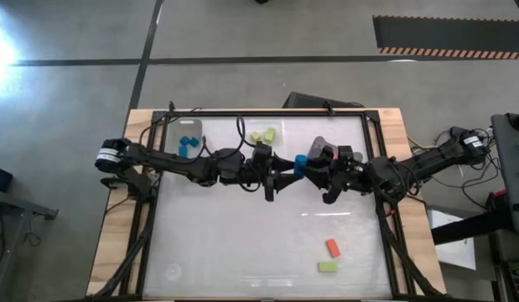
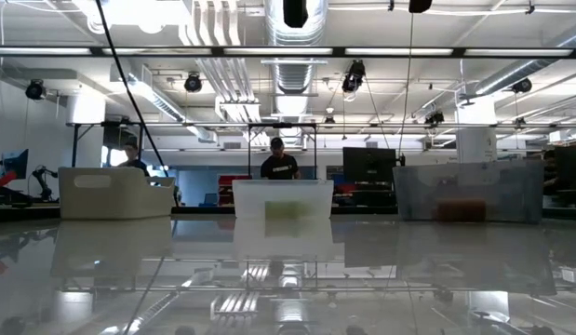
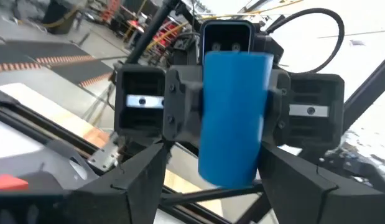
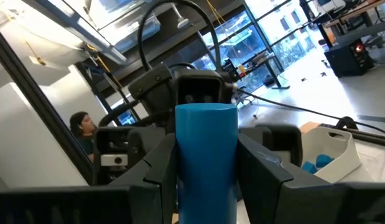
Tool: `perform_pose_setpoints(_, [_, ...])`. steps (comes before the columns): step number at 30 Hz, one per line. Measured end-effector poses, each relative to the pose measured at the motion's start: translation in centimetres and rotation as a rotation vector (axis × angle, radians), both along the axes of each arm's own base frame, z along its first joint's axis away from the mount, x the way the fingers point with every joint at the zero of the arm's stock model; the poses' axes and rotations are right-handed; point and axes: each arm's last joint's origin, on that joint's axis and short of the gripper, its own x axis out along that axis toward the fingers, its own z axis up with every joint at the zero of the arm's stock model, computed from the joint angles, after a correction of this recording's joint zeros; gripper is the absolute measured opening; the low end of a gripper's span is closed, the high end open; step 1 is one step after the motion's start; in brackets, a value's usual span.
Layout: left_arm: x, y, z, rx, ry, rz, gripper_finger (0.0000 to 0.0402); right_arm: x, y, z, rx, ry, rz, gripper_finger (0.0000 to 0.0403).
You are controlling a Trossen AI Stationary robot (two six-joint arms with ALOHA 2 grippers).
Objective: Sort & place blocks by color
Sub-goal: Put the blue block into the gray bin
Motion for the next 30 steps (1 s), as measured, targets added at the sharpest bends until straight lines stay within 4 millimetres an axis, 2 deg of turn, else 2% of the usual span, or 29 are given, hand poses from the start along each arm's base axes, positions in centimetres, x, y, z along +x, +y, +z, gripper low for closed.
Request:
perform_pose_setpoints(10, [0.39,-0.01,-0.56,0.074,0.015,0.010,0.0225,0.39,-0.03,-0.42,-0.009,0.023,-0.012,0.0119])
perform_pose_setpoints(20, [0.50,-0.06,-0.67,0.074,0.018,0.004,0.0125,0.45,-0.34,-0.43,-0.018,0.028,-0.027,0.0119])
perform_pose_setpoints(24, [0.48,-0.05,-0.67,0.074,0.018,0.005,0.0118,0.45,-0.32,-0.45,-0.022,0.032,-0.027,0.0120])
perform_pose_setpoints(30, [0.40,-0.02,-0.53,0.073,0.013,0.006,0.0118,0.47,-0.32,-0.50,-0.053,0.043,-0.033,0.0165])
